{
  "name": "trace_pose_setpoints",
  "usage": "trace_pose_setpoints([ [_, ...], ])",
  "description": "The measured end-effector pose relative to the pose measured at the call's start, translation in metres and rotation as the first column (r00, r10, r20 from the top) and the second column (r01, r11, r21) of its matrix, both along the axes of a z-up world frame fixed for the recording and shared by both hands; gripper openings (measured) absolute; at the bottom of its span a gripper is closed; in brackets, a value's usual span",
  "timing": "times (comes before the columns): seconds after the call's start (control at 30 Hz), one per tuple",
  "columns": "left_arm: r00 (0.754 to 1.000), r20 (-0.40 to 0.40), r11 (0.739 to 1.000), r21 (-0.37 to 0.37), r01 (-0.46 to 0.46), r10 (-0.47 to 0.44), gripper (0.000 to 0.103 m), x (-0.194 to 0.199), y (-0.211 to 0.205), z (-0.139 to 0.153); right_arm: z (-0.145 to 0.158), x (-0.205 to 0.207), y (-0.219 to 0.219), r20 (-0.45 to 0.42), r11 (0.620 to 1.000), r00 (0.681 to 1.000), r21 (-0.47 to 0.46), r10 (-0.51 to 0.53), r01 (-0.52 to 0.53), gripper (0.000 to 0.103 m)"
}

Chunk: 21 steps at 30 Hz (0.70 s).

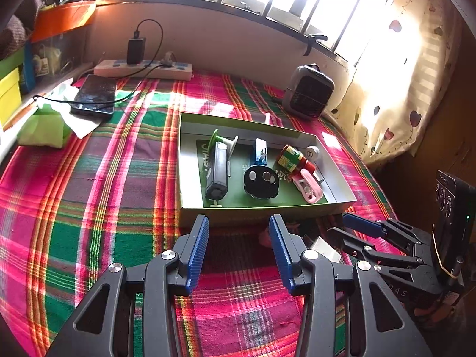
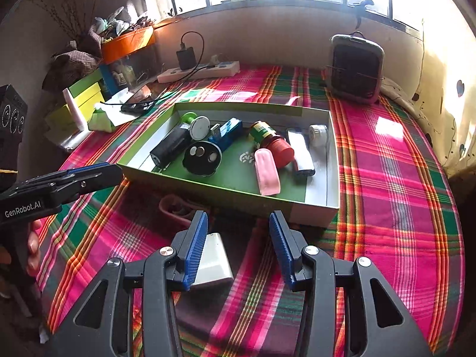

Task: Organize rigid objects
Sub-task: 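Withdraw both grippers toward the white charger and pink clip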

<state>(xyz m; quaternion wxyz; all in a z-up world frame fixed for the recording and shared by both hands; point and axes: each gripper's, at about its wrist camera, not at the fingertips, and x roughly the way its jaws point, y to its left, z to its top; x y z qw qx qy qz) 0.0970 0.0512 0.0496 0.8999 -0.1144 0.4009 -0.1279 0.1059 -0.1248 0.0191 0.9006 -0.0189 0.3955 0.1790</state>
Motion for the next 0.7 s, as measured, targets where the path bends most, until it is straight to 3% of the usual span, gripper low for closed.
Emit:
trace_pose_setpoints([
  [0.23, 1.0, -0.019, 1.0, -0.006, 0.001, -0.001, 0.042, -0.005, 0.01, -0.007, -0.01, -0.009, 0.011, -0.028, 1.0, 0.999, 0.004, 0.029, -0.029, 0.053],
  [0.7, 0.996, -0.054, 0.997, -0.033, 0.064, -0.065, 0.042, -0.003, 0.008, -0.019, -0.026, -0.017, 0.027, -0.059, 0.997, 0.998, -0.082, 0.001, -0.006, 0.054],
])
